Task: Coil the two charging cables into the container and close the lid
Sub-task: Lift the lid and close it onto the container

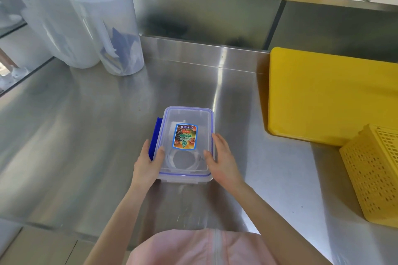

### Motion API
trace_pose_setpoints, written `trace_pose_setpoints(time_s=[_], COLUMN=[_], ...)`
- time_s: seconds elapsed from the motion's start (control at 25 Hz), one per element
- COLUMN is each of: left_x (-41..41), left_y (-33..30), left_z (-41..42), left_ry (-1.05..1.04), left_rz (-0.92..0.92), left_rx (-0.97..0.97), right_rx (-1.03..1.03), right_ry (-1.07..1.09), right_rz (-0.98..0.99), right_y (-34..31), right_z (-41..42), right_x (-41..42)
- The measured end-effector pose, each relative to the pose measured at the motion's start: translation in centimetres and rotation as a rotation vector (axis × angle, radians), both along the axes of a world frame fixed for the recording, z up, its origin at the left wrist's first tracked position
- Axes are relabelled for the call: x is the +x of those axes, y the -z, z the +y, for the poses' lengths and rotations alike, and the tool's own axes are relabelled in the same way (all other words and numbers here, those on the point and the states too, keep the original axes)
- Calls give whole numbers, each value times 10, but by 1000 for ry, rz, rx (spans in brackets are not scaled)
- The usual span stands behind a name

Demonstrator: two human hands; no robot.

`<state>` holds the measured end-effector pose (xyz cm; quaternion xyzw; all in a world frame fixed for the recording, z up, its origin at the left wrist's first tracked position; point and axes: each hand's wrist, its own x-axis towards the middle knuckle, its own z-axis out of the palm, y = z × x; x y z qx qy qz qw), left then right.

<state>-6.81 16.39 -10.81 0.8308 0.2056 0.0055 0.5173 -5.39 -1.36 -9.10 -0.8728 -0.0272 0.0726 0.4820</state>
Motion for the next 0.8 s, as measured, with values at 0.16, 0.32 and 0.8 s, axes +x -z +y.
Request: trace_pose_setpoints(time_s=[0.16, 0.32, 0.8], left_x=[-4, -1, 0], left_y=[-9, -8, -10], left_z=[-11, -15, -13], left_ry=[-77, -87, -55], left_rz=[-76, -90, -124], left_rx=[72, 174, 356], right_rx=[12, 16, 39], right_ry=[8, 5, 32], right_rz=[25, 38, 31], right_y=[-5, -7, -3], right_z=[2, 1, 1], right_x=[-1, 0, 0])
